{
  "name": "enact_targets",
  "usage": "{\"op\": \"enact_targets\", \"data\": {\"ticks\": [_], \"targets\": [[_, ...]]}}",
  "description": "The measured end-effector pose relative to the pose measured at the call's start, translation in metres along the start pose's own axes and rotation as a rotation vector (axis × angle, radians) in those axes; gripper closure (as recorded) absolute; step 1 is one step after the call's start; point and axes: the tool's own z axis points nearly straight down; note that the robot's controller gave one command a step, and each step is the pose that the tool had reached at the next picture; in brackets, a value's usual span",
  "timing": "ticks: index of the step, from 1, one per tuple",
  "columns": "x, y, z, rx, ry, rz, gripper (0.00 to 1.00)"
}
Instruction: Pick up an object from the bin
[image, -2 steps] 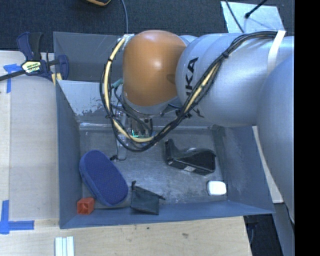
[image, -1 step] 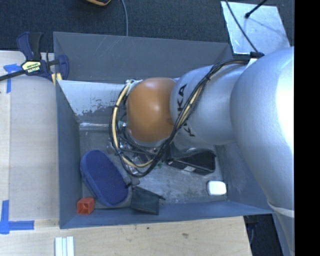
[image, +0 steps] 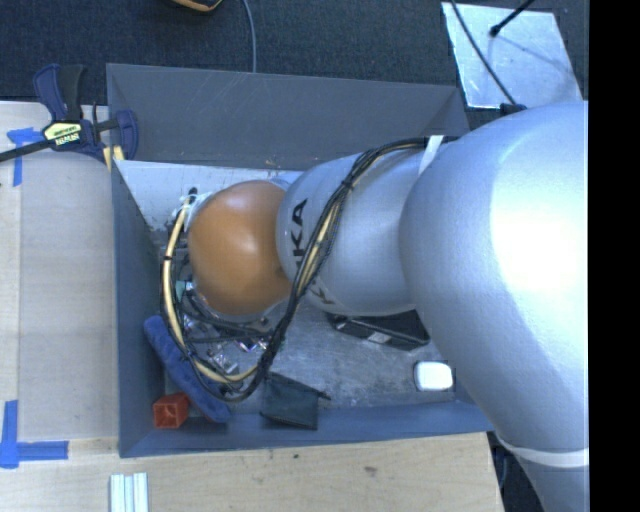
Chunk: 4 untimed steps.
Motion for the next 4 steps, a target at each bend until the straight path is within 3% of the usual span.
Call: {"op": "enact_targets", "data": {"ticks": [1,2,3,4], "targets": [[-0.001,0.001,0.000,-0.003,-0.003,0.001,1.00],[0.027,0.002,-0.125,-0.002,-0.012,0.020,1.00],[0.014,0.016,-0.061,-0.007,-0.001,-0.304,1.00],[0.013,0.016,-0.063,-0.006,-0.003,-0.300,0.00]]}}
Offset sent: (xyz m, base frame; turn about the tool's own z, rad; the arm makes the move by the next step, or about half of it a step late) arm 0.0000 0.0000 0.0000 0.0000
